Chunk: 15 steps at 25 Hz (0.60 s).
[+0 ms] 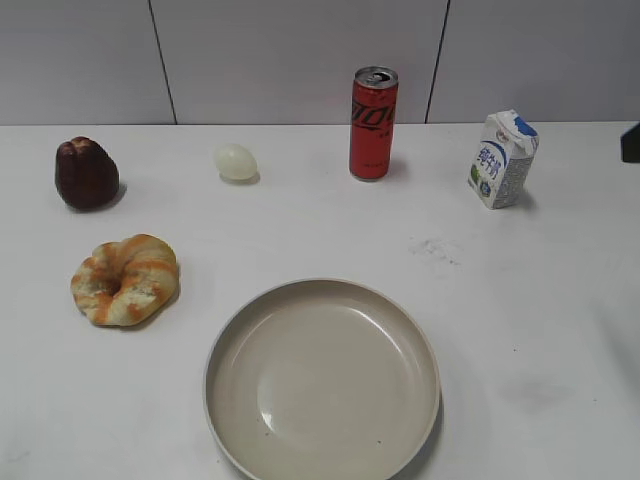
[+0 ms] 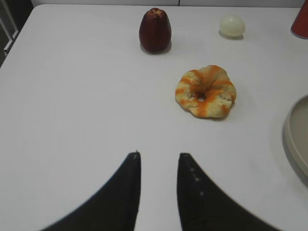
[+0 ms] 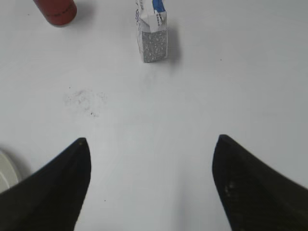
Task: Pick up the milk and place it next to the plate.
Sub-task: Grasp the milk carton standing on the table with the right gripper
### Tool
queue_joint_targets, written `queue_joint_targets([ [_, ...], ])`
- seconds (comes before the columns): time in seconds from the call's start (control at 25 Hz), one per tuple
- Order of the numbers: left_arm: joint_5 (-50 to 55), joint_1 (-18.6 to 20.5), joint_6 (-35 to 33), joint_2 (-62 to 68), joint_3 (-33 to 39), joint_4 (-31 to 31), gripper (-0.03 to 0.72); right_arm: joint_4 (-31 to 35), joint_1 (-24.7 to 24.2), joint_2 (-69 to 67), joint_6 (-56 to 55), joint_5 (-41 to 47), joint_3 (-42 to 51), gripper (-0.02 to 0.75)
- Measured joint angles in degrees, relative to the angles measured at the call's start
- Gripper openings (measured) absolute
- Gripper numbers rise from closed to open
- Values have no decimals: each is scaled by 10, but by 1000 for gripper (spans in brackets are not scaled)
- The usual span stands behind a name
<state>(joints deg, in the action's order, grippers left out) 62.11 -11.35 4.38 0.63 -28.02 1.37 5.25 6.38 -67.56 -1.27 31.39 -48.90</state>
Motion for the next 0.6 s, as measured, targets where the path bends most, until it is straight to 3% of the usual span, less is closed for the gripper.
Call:
queue_joint_targets([
  [0.6,0,0,0,0,0,0,207,-2,0,-438,64,156,-469,592],
])
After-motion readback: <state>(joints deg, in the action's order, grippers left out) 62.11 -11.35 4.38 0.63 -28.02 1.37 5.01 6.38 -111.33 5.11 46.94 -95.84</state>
